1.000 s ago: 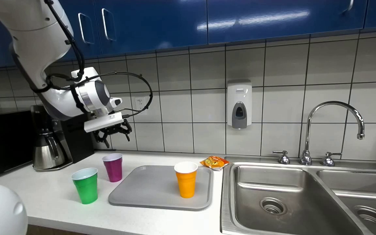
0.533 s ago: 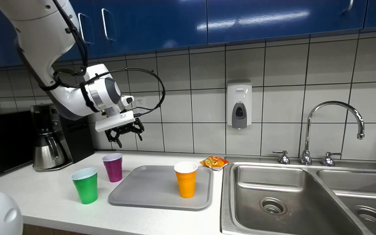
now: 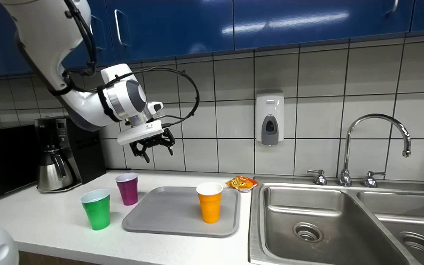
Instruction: Remove the green, purple and orange cups from the tray
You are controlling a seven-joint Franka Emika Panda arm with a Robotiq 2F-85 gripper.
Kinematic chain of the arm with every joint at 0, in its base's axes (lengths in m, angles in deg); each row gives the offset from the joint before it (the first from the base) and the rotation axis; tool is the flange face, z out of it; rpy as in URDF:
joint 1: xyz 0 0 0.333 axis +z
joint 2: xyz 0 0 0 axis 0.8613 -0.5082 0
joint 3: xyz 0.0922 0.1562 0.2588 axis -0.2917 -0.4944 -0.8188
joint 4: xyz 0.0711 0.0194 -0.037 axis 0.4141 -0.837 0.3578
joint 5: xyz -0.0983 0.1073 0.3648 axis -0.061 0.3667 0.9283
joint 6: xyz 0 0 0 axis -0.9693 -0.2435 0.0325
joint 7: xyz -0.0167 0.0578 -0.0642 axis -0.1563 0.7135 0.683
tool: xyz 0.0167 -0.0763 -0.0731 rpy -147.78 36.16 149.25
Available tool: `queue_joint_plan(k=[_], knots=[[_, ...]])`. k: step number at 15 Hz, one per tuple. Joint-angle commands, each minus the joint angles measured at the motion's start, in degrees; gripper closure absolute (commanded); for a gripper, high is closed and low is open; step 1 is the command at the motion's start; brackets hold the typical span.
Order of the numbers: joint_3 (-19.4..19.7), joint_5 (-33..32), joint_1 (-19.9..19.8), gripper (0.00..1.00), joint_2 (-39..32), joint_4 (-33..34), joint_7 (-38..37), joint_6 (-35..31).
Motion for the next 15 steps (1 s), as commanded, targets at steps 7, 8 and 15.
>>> queue_joint_plan(k=[7, 8, 15], knots=[[-1.0, -0.7, -3.7, 0.00, 7.0, -5.1, -1.0, 0.6], [-1.0, -0.7, -3.8, 0.00, 7.3, -5.2, -1.5, 1.1], [-1.2, 0.3, -3.9, 0.00, 5.4, -4.2, 0.2, 0.2]])
